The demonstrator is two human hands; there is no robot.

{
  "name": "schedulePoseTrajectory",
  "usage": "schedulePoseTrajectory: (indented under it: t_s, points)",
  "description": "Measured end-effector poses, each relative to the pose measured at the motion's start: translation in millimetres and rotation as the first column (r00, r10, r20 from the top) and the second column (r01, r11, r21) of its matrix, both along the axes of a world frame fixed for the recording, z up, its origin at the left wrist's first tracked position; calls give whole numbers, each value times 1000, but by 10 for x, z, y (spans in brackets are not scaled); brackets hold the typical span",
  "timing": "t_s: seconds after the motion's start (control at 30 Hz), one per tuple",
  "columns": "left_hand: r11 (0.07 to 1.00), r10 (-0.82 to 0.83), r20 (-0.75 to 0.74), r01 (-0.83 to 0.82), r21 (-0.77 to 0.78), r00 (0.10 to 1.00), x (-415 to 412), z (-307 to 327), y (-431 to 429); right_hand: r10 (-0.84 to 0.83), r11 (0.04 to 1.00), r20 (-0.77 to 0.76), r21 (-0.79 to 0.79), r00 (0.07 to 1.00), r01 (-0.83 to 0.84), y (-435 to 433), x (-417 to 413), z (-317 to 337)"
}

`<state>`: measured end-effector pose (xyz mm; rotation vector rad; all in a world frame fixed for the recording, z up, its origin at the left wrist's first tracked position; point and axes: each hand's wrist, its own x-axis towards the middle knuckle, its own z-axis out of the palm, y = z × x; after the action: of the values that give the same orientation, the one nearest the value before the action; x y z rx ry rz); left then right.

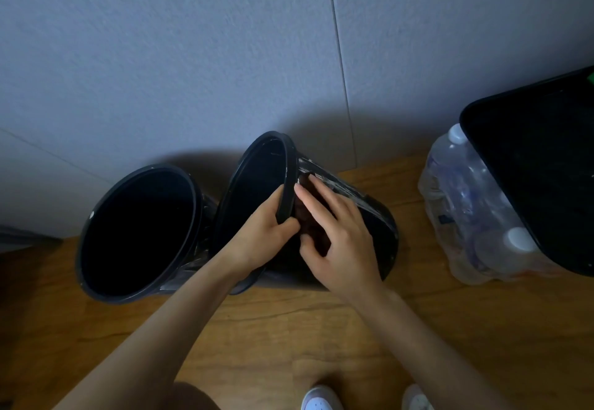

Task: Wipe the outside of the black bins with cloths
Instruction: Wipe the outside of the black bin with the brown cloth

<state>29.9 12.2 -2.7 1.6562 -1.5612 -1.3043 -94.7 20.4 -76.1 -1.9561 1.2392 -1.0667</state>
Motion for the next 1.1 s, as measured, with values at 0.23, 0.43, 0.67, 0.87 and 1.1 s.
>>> schedulePoseTrajectory:
  t_s: [0.23,0.43,0.67,0.87,1.1]
  points:
    - [999,11,-69,-7,49,998,17,69,36,-60,977,-141,194,988,87,-471,-173,-151]
    - [999,-10,-30,12,52,1000,15,27,53,-96,865,-237,461,967,199,-533,-515,-443]
    - [997,-50,-28,51,54,998,-5,-9,74,-140,895,51,434,989,104,-407,-205,145]
    - [998,-30,-20,31,56,999,4,51,68,-92,969,105,237,990,65,-370,53,386]
    - [997,-22,-18,23,69,1000,22,28,96,-125,908,-48,397,991,134,-849,-57,207]
